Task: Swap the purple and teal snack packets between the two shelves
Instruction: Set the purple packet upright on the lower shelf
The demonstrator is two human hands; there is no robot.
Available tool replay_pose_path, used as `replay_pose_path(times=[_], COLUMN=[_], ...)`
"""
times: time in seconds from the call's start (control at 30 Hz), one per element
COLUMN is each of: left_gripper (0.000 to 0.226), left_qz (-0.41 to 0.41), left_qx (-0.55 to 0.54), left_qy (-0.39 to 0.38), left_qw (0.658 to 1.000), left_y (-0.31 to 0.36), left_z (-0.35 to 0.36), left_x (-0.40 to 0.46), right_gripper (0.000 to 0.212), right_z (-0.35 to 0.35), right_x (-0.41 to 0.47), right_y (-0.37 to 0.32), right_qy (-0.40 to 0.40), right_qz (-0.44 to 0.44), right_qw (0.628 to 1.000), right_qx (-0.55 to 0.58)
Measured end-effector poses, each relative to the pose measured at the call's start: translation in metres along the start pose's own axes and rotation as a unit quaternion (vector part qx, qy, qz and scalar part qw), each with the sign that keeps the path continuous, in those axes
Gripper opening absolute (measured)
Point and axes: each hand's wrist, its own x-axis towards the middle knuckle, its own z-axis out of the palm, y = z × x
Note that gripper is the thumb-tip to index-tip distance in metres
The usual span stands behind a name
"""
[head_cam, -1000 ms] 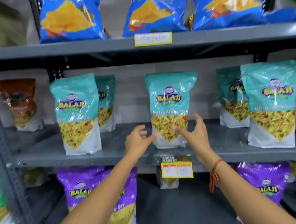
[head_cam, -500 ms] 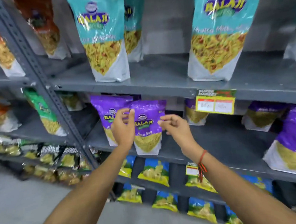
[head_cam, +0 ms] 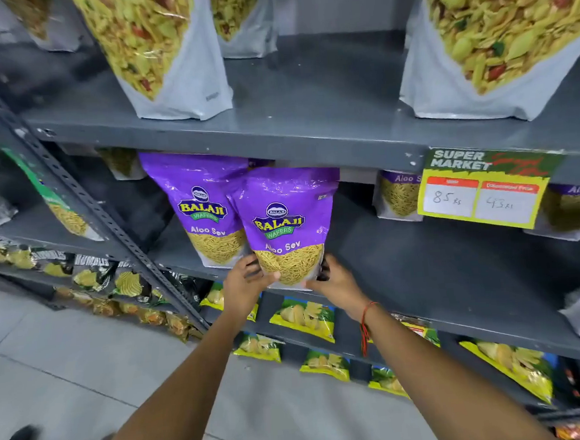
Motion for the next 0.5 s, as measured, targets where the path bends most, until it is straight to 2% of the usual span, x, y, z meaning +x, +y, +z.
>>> replay_pose_path(times=[0.13, 0.23, 0.4, 0.5], left_gripper=[0.074, 0.08, 0.068, 0.062], left_qz=[-0.011, -0.005, 0.018, 0.032], left_qx=[0.003, 0.001, 0.01, 0.018], left_qy=[-0.016, -0.048, -0.091, -0.099], left_qw=[1.0, 0.999, 0.996, 0.994], left_y=[0.009, 0.017, 0.029, 0.031], left_z=[0.024, 0.06, 0.126, 0.157], left_x=[0.0, -0.002, -0.016, -0.024], right_gripper=[0.053, 0.05, 0.059, 0.055], right_z=[-0.025, -0.06, -0.122, -0.152], right_x=[-0.017, -0.03, -0.06, -0.071], right_y=[-0.006, 0.005, 0.027, 0.043], right_qy=[0.047, 0.079, 0.121, 0.14], right_qz=[0.001, 0.007, 0.035, 0.044], right_qw=[0.999, 0.997, 0.992, 0.989], right_qx=[-0.007, -0.007, 0.017, 0.01])
